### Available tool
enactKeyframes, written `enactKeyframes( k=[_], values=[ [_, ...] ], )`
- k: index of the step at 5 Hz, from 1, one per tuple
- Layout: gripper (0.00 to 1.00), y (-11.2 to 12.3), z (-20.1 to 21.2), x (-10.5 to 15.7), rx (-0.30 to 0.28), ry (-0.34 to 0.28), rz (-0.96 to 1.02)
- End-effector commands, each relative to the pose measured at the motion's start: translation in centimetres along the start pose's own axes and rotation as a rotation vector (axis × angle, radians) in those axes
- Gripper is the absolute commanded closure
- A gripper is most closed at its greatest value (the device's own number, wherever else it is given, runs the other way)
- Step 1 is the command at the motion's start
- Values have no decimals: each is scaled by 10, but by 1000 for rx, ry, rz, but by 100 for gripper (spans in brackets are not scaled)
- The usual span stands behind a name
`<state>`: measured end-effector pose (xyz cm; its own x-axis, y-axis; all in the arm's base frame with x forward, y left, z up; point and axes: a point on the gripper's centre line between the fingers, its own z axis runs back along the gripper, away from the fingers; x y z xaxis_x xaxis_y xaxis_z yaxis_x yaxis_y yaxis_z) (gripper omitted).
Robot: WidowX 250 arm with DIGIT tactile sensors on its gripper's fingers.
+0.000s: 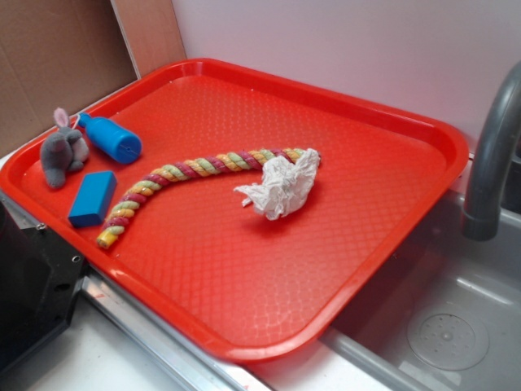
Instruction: Grab the white paper.
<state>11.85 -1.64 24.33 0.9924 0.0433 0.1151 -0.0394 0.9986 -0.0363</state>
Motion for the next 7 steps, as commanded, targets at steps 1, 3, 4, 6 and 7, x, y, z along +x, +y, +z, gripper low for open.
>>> enactKeyframes(
  k=[1,3,4,6,7],
  values=[
    [0,0,0,0,0,0,0],
    [0,-33,-102,30,-79,11,284],
    [0,-59,-126,42,-136,-4,313],
    [0,-112,-179,93,-161,57,84],
    [0,-118,-200,111,-166,76,33]
  ],
)
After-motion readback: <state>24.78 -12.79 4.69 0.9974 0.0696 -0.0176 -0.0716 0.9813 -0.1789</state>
